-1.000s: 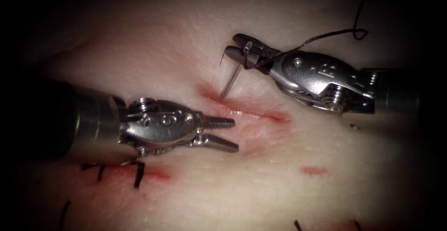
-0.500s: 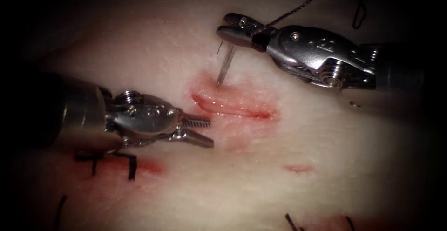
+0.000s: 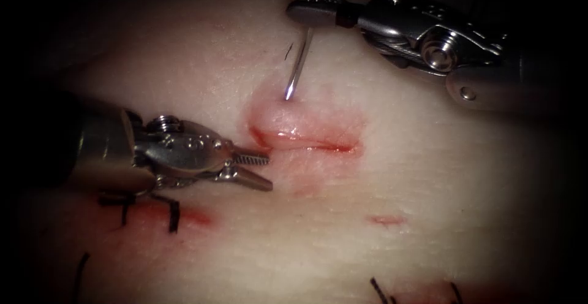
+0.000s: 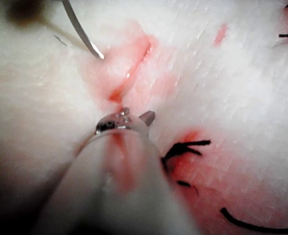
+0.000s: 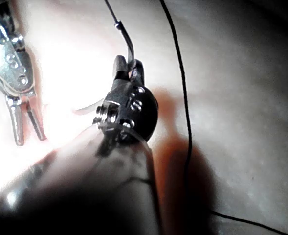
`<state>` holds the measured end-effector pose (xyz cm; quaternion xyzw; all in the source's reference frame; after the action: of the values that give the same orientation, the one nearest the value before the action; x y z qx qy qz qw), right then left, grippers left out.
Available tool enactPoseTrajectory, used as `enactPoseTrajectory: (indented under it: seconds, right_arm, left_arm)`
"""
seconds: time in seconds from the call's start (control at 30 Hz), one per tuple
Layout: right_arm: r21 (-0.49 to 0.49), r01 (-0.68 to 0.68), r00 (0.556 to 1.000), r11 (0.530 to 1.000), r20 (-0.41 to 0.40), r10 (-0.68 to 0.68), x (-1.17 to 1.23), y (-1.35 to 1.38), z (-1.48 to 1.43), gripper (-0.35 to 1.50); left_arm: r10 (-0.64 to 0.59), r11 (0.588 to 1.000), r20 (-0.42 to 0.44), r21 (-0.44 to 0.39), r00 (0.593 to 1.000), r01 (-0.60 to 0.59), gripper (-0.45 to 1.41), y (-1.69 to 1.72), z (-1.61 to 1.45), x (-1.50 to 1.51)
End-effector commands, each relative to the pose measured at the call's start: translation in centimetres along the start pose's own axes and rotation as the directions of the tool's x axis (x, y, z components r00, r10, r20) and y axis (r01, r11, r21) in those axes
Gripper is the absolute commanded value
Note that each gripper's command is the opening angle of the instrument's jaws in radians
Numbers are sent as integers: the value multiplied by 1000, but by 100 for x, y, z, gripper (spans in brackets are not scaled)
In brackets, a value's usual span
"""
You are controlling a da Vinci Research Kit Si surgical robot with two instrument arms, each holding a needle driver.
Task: Wound Closure
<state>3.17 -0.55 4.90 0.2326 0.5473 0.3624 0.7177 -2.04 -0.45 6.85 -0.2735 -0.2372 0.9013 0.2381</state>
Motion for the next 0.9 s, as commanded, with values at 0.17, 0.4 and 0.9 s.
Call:
enactPoseTrajectory:
  seconds: [0.17, 0.4, 0.9]
  right_arm:
    - [35, -98, 994, 995, 48, 96, -31, 3, 15, -35]
    - [65, -238, 970, 969, 72, 234, -51, -3, 19, -35]
    - [138, -405, 909, 904, 169, 381, -81, -46, 32, -35]
  left_arm:
    - [-3, 1000, -1, -4, 1000, 3, 32, 1, 3, 3]
    - [-1, 1000, -1, -3, 1000, 1, 31, 0, 0, 1]
    - [4, 1000, 0, -6, 1000, -4, 31, -2, -5, -3]
